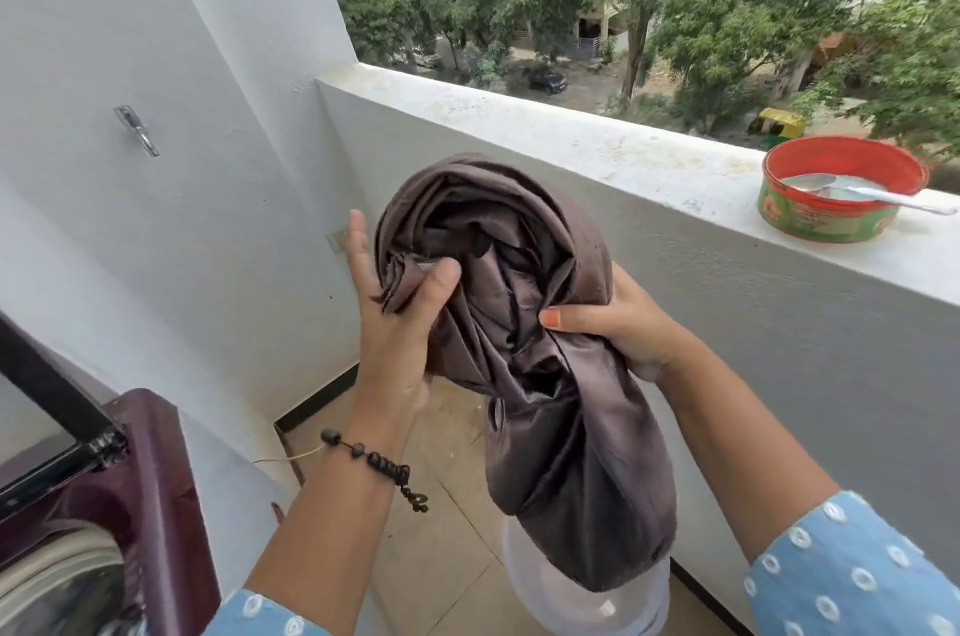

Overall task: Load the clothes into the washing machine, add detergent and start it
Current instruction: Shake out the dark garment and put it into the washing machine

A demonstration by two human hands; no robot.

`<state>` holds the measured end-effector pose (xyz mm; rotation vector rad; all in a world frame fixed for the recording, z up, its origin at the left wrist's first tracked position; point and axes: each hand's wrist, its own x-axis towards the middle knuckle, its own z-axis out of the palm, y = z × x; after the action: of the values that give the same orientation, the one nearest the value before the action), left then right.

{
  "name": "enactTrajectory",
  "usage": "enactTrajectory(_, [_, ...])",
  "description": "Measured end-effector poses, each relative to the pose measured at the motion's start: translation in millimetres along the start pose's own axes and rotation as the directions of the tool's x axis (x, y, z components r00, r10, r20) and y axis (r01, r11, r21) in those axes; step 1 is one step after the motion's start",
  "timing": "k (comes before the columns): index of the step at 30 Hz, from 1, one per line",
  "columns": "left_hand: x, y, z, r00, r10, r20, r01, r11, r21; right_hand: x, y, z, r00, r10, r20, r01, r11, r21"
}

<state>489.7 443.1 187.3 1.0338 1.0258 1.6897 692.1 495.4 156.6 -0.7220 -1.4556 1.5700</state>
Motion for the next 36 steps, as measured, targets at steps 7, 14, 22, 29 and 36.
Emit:
enactTrajectory(7, [-10, 52, -44, 0.926, -0.221, 0.305, 0.078, 0.905, 0.419, 3, -30, -27, 0.999, 0.015, 0.045, 0.003, 0.929, -0.371])
enactTrajectory(14, [-12, 39, 23, 0.842, -0.356, 0.405, -0.37, 0.165, 0.914, 8, -49, -2, 0.951, 0.119, 0.284, 0.134, 0.671, -0.729])
enactTrajectory(22, [-18, 27, 28, 0.965, -0.011, 0.26, -0.196, 0.627, 0.754, -2, -59, -30, 0.909, 0.097, 0.405, 0.064, 0.928, -0.367])
enactTrajectory(29, [-15, 36, 18, 0.992, 0.12, -0.051, -0.096, 0.936, 0.339, -8, -33, -74, 0.919, 0.102, 0.381, -0.047, 0.987, -0.151])
enactTrajectory(36, [-6, 31, 19, 0.942, 0.066, -0.329, -0.071, 0.997, -0.002, -13, -15, -86, 0.928, 0.057, 0.367, -0.061, 0.998, -0.001])
